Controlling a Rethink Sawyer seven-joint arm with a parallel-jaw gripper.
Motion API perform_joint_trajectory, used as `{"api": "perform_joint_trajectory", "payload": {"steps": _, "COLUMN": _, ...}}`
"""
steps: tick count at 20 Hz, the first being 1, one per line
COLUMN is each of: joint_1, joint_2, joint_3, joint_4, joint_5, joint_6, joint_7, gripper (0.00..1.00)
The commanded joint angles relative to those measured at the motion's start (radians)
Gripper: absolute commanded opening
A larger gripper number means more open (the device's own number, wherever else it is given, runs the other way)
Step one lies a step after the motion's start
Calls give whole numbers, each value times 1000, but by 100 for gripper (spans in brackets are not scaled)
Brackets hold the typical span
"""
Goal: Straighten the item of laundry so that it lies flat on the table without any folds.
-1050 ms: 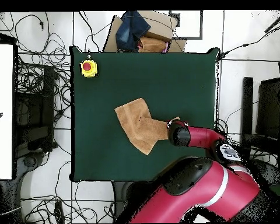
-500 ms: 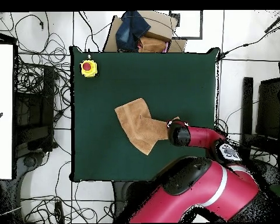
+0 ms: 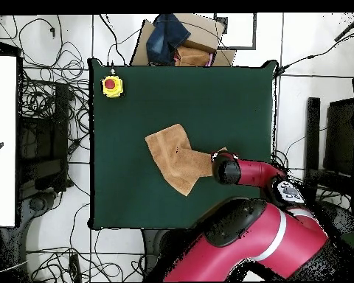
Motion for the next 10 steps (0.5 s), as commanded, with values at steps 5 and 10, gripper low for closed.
{"api": "perform_joint_trajectory", "payload": {"steps": 5, "joint_1": 26, "joint_2": 64, "joint_3": 55, "joint_4": -67, "joint_5": -72, "joint_6": -30, "joint_7": 17, "gripper": 0}}
{"api": "perform_joint_trajectory", "payload": {"steps": 10, "joint_1": 8, "joint_2": 57, "joint_3": 85, "joint_4": -89, "joint_5": -82, "joint_6": -74, "joint_7": 27, "gripper": 0}}
